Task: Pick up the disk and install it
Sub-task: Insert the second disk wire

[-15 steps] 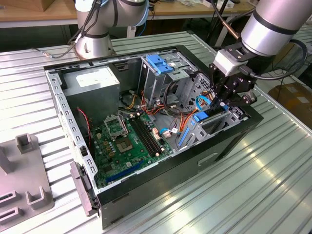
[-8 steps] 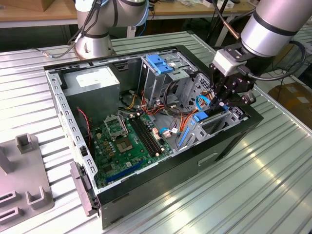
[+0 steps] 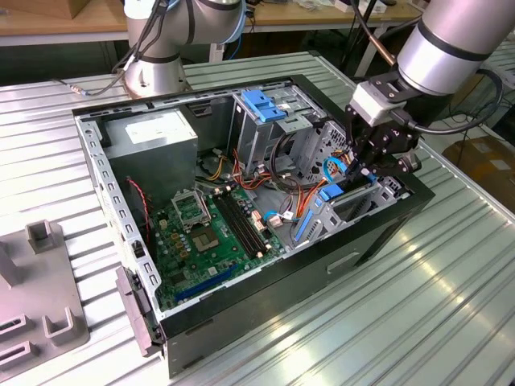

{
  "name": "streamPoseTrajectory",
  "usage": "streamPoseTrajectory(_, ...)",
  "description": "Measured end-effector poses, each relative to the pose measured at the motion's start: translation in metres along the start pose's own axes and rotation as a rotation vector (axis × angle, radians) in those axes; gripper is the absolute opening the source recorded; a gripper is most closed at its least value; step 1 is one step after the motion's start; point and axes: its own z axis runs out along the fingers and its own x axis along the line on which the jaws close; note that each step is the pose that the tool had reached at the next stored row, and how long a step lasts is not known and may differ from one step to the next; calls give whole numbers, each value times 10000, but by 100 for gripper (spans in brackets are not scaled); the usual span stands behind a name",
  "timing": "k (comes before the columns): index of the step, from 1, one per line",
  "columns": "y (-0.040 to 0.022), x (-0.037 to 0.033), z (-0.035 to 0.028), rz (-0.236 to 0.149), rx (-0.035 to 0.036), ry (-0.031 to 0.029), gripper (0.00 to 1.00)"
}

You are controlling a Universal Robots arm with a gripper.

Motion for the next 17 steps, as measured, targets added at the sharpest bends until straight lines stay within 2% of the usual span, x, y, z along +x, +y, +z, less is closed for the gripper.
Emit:
streamPoseTrajectory(7, 0, 1, 15, 6, 1, -22, 16)
streamPoseTrajectory(13, 0, 2, 25, 11, 0, -100, 16)
streamPoseTrajectory(17, 1, 3, 38, 12, 0, -116, 16)
